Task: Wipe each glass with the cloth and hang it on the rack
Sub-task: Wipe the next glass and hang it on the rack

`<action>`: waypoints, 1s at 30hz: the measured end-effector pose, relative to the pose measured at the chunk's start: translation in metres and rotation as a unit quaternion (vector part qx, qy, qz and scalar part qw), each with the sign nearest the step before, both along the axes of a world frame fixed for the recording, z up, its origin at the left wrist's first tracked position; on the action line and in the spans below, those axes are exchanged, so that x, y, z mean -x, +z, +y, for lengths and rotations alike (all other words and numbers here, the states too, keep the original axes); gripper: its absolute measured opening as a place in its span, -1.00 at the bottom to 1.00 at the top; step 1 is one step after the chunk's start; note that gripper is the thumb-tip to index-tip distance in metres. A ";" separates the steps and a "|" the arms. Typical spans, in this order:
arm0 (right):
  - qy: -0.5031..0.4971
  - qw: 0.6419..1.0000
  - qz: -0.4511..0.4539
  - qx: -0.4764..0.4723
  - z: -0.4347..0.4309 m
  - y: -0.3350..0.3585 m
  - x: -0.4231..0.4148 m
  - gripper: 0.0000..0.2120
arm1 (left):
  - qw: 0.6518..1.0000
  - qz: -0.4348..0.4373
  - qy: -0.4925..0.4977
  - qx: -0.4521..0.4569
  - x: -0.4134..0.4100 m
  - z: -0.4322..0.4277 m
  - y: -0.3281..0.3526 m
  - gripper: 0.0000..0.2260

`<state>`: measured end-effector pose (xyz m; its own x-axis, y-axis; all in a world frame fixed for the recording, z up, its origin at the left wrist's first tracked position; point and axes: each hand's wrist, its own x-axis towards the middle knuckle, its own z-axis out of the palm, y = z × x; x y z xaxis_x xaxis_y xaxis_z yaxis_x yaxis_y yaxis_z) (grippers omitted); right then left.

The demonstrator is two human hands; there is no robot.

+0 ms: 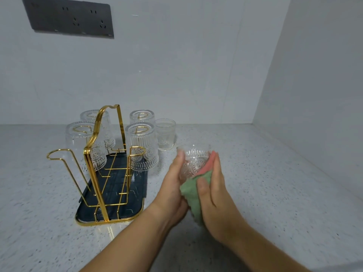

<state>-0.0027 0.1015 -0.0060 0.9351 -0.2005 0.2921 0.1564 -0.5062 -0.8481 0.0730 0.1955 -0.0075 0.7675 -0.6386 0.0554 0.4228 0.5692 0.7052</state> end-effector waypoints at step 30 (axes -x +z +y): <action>-0.017 1.000 -0.004 -0.001 -0.007 0.025 -0.010 -0.37 | 0.999 0.030 -0.028 -0.032 0.001 0.004 0.008 -0.41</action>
<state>0.0076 0.0949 0.0185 0.9253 -0.2327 0.2994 0.1459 -0.5102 -0.8476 0.0719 0.1999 0.0003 0.7313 -0.6813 -0.0315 0.4949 0.4983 0.7118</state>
